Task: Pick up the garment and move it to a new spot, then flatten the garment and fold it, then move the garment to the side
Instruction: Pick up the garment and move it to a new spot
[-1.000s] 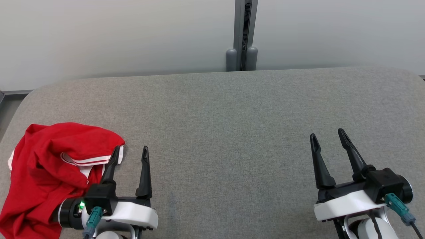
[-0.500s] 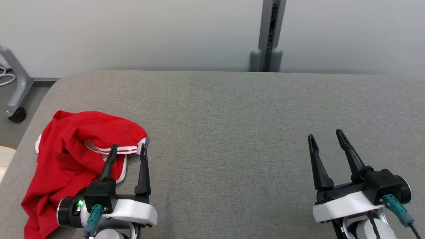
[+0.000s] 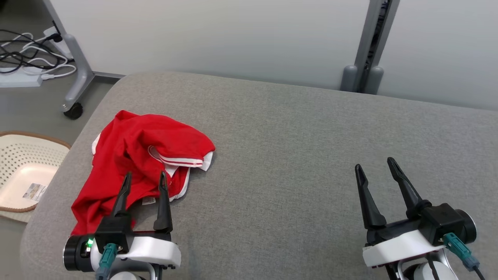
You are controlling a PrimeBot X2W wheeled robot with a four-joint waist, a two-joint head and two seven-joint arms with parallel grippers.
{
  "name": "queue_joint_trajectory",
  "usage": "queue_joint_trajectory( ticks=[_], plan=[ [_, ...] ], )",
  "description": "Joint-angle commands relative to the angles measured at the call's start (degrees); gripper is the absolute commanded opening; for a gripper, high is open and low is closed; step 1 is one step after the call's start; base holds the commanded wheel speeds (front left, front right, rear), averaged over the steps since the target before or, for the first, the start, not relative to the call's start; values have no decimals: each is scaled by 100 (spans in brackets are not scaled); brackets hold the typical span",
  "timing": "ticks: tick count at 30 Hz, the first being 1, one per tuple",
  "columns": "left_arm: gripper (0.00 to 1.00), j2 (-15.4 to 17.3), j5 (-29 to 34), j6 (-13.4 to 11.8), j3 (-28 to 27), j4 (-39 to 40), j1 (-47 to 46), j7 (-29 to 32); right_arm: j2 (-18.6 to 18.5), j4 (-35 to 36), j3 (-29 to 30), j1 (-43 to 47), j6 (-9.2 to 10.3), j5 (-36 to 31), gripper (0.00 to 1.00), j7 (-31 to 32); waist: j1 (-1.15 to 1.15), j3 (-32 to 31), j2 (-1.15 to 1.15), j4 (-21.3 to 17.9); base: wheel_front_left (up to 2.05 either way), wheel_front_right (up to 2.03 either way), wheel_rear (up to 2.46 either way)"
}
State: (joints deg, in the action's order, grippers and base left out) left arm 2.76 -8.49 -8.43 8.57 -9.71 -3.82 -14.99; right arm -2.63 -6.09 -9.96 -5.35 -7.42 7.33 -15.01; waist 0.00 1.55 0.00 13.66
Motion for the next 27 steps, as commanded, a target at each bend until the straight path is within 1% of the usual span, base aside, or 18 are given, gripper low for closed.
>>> queue_joint_trajectory(
  ticks=[1,11,14,19,27],
  plan=[
    [100,23,41,-21,1,28,6,-24,-48,36,15,21,-13,-15,100,-31,0,20,0,151,0,0,0],
    [100,22,58,-7,14,8,47,-24,-49,28,-40,12,-13,16,100,-30,0,79,0,715,0,0,0],
    [100,22,58,5,15,-8,58,-24,-48,21,-44,52,-12,11,100,-30,0,63,0,812,0,0,0],
    [100,21,49,9,1,0,81,-24,-49,0,-71,7,-13,25,100,-30,0,79,0,853,0,0,0],
    [100,22,17,-78,-18,31,-12,-24,-49,27,-50,13,-13,-43,100,-30,0,182,0,797,0,0,0]
  ],
)
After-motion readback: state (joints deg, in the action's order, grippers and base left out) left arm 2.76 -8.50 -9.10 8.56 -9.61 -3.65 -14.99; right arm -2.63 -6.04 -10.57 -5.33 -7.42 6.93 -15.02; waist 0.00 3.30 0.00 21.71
